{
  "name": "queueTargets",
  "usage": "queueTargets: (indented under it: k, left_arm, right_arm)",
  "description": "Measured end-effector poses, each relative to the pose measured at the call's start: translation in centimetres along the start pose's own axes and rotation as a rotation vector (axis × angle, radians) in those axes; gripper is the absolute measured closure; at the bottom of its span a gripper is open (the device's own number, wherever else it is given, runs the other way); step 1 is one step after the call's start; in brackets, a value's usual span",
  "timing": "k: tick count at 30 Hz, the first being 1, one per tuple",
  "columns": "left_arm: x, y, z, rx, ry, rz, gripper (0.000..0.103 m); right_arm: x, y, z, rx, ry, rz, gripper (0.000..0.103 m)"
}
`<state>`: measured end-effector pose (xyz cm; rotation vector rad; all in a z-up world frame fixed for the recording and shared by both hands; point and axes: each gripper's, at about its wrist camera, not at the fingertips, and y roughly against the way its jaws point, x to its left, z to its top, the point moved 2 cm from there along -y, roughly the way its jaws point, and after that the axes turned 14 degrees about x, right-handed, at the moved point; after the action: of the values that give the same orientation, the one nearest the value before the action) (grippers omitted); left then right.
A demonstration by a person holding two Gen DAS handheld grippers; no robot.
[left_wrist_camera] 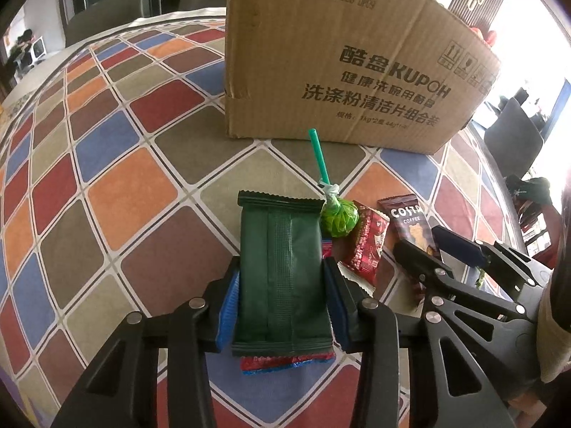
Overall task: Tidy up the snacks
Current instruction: 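Grasp the green packet with the left tool while the right tool grasps the COSTA packet, then carry both packets over the box and open both tools inside it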
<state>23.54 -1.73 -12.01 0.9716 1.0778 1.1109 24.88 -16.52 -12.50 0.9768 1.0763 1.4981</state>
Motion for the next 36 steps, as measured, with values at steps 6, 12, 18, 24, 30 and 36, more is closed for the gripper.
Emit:
queueTargets:
  k: [6,12,18,24,30,36]
  left_arm:
    - [-0.2,0.3,-0.3,-0.003,-0.007,0.008,0.061]
    - [-0.3,0.9,-0.9,-0.016,-0.008,0.000,0.061]
    - [-0.5,2.2,-1.6,-0.046,-0.009,-0.006,0.061]
    - [-0.8,4.3,-1.6,-0.094,-0.018,-0.013,0.061]
    - [-1.1,6.9,-1.5,-0.159,-0.029,-0.024,0.061]
    - [-1.6,9.7,-1.2,-0.233,-0.048,-0.027,0.061]
  right_arm:
    - [-0.1,0.0,-0.1,-0.007,-0.019,0.019,0.066]
    - [-0.4,0.8,-0.6,-0.022,-0.029,0.042,0.066]
    - [-0.4,2.5,-0.8,-0.055,-0.033,0.043,0.066]
    - [0.1,4.8,-0.8,-0.107,-0.023,0.064,0.066]
    - [0.6,7.4,-0.5,-0.170,-0.014,0.085,0.066]
    - [1.0,9.7,-0.2,-0.228,-0.003,0.091,0.066]
